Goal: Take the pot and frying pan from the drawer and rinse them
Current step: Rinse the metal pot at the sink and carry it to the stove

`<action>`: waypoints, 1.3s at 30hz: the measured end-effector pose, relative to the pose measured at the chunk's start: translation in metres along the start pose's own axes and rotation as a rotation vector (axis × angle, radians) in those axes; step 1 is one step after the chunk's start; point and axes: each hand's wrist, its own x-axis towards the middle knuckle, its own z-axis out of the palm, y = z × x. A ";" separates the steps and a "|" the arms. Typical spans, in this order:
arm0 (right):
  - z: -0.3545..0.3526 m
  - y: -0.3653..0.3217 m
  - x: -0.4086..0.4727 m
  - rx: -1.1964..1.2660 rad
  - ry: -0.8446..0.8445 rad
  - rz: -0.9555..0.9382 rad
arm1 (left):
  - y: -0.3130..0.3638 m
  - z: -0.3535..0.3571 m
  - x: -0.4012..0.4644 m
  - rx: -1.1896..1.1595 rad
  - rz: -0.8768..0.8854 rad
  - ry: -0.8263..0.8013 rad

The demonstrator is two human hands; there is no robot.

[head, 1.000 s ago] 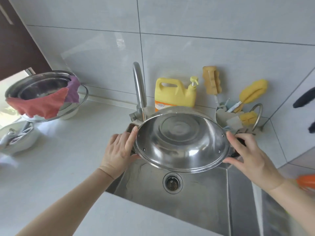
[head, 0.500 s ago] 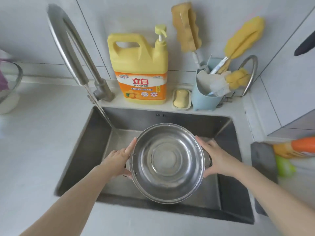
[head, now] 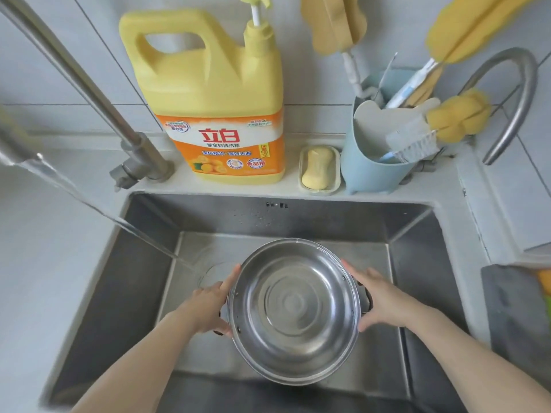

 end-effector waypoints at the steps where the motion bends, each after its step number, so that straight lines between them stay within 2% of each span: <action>1: 0.000 0.001 0.002 0.008 -0.001 0.010 | 0.000 0.001 0.003 0.007 -0.003 0.000; 9: -0.005 0.001 0.008 0.033 -0.036 0.043 | -0.001 -0.003 0.012 -0.061 -0.026 -0.040; 13: -0.004 0.001 0.008 0.035 -0.045 0.033 | 0.001 0.003 -0.001 -0.107 -0.069 0.032; 16: -0.004 0.003 0.008 0.042 -0.038 0.019 | -0.012 0.009 -0.023 -0.147 -0.260 0.204; 19: -0.004 0.004 0.009 0.038 -0.043 0.005 | -0.035 -0.012 -0.046 -0.392 -0.467 0.510; 22: -0.004 0.005 0.009 0.034 -0.048 -0.005 | -0.049 -0.069 -0.062 -0.669 -0.499 0.924; 24: -0.004 0.006 0.010 0.041 -0.043 -0.017 | -0.041 -0.116 -0.066 -0.942 -0.452 1.043; 25: -0.004 0.006 0.010 0.042 -0.044 -0.025 | -0.034 -0.136 -0.066 -1.063 -0.410 1.071; 27: -0.004 0.006 0.010 0.033 -0.052 -0.034 | -0.018 -0.167 -0.063 -1.157 -0.379 1.109; 32: -0.005 0.007 0.010 -0.014 -0.049 -0.047 | 0.004 -0.191 -0.041 -1.329 -0.482 1.200; 39: -0.006 0.010 0.012 0.005 -0.051 -0.049 | 0.009 -0.173 -0.043 -1.195 -0.450 1.138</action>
